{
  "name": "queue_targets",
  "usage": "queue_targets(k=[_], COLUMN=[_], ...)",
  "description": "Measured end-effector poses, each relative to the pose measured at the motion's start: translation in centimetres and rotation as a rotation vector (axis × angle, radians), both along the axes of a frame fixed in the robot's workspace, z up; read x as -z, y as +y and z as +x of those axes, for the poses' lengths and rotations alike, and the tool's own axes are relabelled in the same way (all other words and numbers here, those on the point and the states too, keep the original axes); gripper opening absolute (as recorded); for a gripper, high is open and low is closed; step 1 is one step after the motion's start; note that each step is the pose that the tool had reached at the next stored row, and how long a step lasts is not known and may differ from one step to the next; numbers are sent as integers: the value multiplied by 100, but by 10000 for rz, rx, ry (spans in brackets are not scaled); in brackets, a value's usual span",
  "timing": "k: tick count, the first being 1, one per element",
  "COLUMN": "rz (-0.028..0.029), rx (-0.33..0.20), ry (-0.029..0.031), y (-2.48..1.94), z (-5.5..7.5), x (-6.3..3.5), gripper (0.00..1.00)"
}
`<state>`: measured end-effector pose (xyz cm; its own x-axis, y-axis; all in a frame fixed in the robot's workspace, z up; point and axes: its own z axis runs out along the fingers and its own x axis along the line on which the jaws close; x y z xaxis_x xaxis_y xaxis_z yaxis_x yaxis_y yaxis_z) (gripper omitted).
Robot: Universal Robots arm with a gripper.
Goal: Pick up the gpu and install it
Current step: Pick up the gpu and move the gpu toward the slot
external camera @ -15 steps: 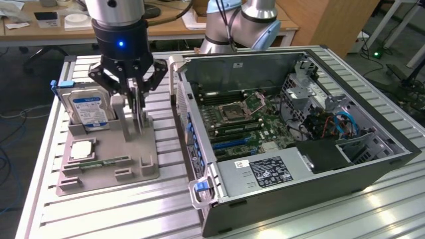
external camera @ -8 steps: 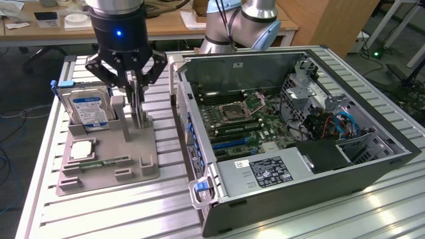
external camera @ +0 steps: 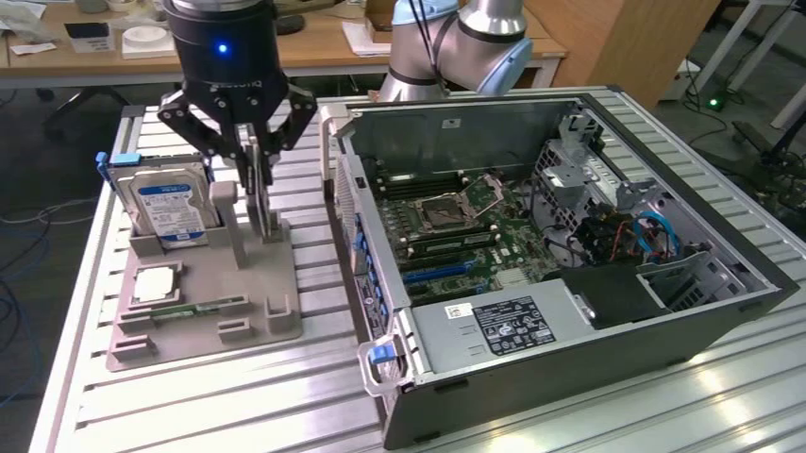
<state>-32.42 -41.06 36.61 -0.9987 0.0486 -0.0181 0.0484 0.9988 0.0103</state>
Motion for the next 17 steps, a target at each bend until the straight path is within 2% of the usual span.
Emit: queue_targets(k=[6,17], rz=[0,0], rx=[0,0], ry=[0,0], y=[0,0], z=[0,0], x=[-96,-189], gripper=[27,27])
